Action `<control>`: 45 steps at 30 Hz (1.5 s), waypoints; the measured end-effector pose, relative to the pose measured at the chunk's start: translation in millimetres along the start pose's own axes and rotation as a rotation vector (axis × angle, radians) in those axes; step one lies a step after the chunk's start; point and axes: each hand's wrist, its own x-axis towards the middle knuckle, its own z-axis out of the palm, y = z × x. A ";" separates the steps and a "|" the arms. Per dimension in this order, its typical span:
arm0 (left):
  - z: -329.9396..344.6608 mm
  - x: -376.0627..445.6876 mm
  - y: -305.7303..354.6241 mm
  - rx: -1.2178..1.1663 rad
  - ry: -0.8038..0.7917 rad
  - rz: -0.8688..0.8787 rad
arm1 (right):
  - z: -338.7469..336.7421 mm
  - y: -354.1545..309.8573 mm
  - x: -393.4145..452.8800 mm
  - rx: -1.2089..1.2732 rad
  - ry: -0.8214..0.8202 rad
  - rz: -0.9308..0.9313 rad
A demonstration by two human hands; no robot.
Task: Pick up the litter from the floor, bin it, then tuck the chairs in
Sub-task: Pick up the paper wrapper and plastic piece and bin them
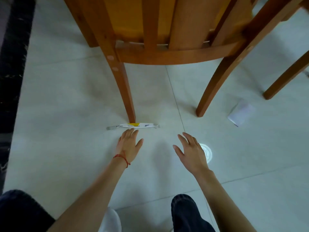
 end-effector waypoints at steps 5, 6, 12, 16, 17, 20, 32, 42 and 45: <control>41.9 38.4 -20.6 -0.078 0.085 -0.032 | 41.5 15.4 32.7 -0.004 -0.008 -0.017; 46.5 43.8 -23.2 -0.130 0.109 -0.067 | 46.4 16.5 36.8 0.002 -0.015 -0.019; 45.6 69.8 -27.2 -0.504 0.211 -0.492 | 57.6 19.8 46.2 0.032 0.000 -0.045; 51.1 93.7 -41.2 -0.789 0.207 -0.770 | 58.5 25.9 45.0 0.071 0.045 -0.022; 55.4 100.9 -45.2 -0.944 0.230 -0.838 | 59.7 28.0 44.6 0.080 0.079 -0.022; 65.7 118.2 -54.8 -1.216 0.286 -0.918 | 63.3 34.2 42.9 0.105 0.137 0.003; 66.1 128.3 -52.5 -1.632 0.304 -0.926 | 70.6 39.8 40.7 0.177 0.120 0.087; 72.9 76.3 -25.4 -1.609 0.231 -0.855 | 65.2 33.8 28.6 0.203 0.092 0.136; 60.3 54.9 -8.1 -1.589 0.195 -0.841 | 48.5 30.8 9.1 0.194 0.112 0.161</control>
